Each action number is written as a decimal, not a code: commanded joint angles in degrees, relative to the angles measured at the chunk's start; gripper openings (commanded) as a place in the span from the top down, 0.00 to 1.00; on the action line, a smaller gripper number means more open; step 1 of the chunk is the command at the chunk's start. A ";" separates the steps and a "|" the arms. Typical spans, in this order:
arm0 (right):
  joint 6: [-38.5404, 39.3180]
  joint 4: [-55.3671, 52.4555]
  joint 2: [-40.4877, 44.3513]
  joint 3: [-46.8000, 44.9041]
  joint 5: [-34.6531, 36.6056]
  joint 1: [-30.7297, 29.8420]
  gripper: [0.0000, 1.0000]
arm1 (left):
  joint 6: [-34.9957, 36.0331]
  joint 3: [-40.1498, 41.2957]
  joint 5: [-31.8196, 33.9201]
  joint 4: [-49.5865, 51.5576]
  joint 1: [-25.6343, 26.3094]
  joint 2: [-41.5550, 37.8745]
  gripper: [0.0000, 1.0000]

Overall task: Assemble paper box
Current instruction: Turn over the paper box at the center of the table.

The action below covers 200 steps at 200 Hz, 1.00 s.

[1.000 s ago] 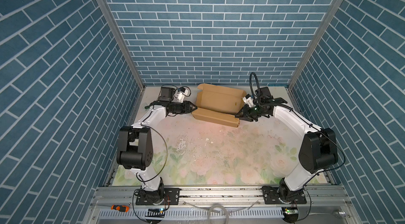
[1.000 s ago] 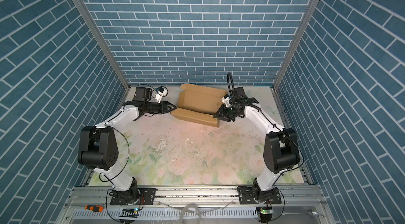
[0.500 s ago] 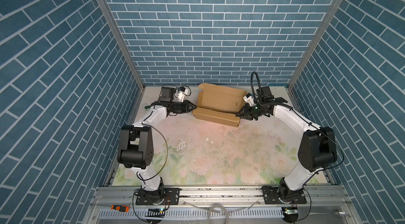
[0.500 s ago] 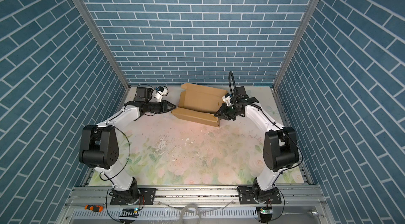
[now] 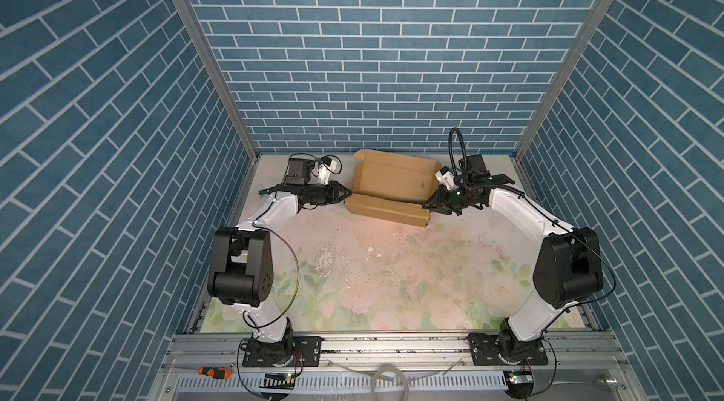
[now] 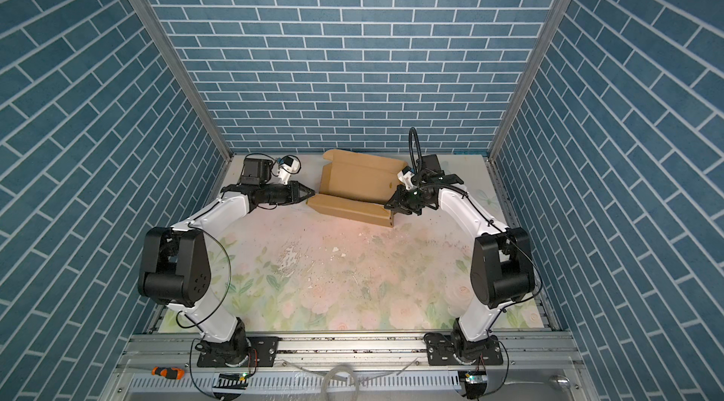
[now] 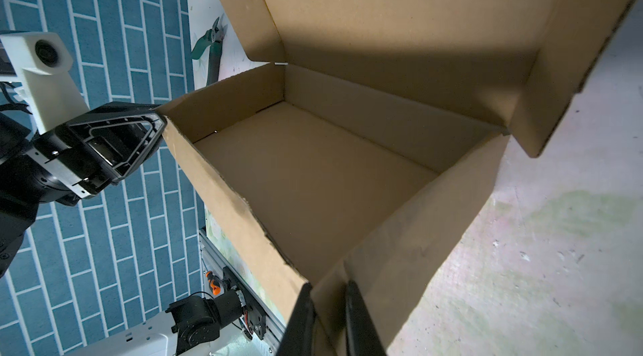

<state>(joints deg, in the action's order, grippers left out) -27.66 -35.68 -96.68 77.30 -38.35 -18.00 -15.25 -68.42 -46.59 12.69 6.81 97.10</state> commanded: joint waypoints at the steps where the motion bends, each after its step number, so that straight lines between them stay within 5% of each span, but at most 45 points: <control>1: 1.44 -4.32 1.66 -1.32 4.75 0.42 0.83 | -1.43 3.63 -0.34 4.30 1.01 -1.83 0.84; 89: -0.28 -3.43 9.17 -9.81 3.29 -0.27 0.69 | -5.53 17.00 0.42 -1.51 2.32 -11.00 0.61; 145: -1.43 -3.97 13.31 -12.63 3.78 -1.60 0.60 | -1.95 17.03 0.62 3.84 2.16 -15.76 0.41; 200: 1.98 -10.69 15.76 -9.36 10.74 -1.58 0.51 | 4.51 13.80 4.50 11.19 1.63 -17.92 0.37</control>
<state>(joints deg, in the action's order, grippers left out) -28.36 -40.62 -82.54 66.26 -32.99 -19.44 -15.99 -51.51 -45.30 17.93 8.86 81.21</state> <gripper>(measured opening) 0.482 0.622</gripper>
